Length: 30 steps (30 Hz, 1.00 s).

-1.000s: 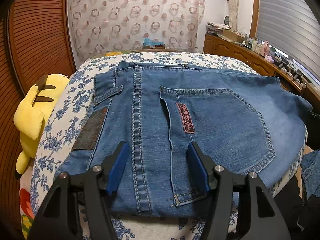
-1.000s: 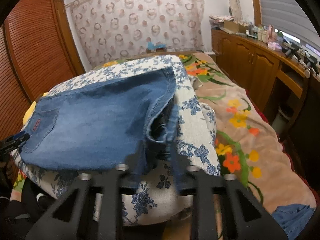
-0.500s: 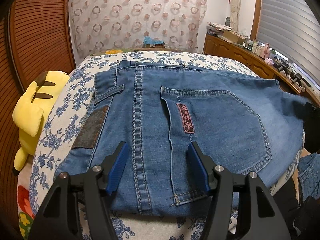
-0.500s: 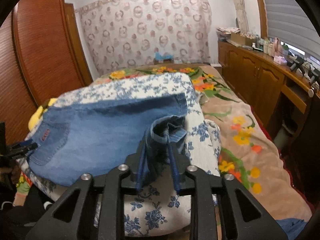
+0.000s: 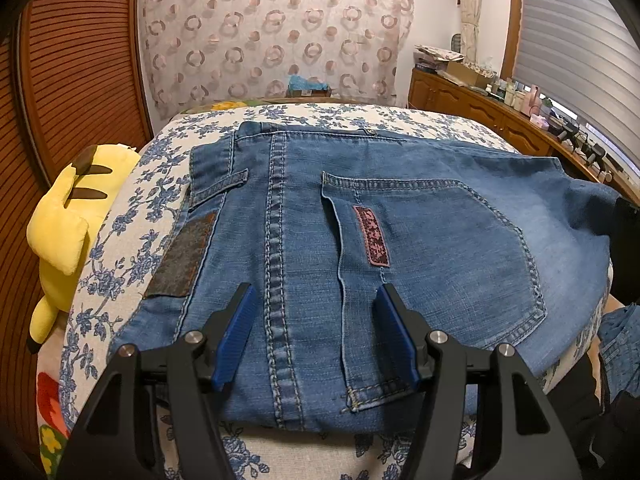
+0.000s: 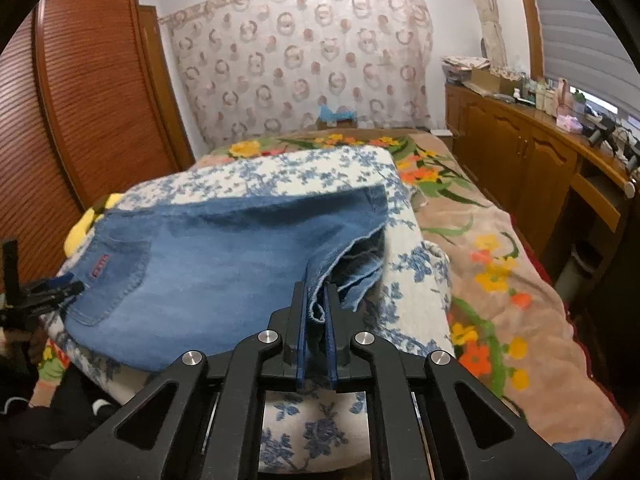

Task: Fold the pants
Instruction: 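Lift the leg cuff with the right tool, lay it over the jeans, open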

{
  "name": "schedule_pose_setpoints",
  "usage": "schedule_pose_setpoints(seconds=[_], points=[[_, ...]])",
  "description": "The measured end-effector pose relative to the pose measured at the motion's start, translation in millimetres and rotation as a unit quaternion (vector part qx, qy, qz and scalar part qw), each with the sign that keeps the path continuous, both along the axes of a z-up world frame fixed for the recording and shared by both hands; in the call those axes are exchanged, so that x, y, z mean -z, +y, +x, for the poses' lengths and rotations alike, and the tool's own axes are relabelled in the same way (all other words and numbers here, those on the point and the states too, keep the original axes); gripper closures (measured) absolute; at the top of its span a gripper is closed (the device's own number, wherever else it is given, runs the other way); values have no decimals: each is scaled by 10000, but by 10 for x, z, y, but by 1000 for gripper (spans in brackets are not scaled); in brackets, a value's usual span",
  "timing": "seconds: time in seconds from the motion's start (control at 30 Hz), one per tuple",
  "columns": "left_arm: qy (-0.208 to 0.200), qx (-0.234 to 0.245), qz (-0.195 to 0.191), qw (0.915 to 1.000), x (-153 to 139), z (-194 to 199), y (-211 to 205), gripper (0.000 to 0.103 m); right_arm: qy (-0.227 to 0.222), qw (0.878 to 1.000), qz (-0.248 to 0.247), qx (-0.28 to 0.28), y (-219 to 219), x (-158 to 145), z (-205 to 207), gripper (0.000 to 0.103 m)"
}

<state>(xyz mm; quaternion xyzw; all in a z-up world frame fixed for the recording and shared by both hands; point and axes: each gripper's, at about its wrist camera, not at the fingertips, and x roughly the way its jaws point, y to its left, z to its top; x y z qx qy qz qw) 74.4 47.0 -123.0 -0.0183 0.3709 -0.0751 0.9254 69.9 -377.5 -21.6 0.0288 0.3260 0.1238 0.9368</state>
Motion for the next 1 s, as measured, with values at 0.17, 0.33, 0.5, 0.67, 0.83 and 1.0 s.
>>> schedule_pose_setpoints(seconds=[0.17, 0.33, 0.5, 0.67, 0.83, 1.0], points=[[-8, -1, 8, 10000, 1, -1, -1, 42, -321, 9991, 265, -114, 51, -233, 15, 98], [-2, 2, -8, 10000, 2, -1, -2, 42, -453, 9984, 190, -273, 160, -379, 72, 99], [-7, -15, -143, 9999, -62, -39, 4, 42, -516, 9961, 33, -720, 486, -498, 147, 100], [-189, -58, -228, 9995, -244, -146, 67, 42, -673, 9892, 24, -1299, 935, -694, 229, 100], [-370, -102, -249, 9990, -378, -222, 177, 42, -858, 9737, 101, -2110, 1594, -943, 239, 100], [-398, -180, -269, 9987, -399, -244, 283, 42, -844, 9564, 260, -2785, 2194, -1076, 256, 100]])
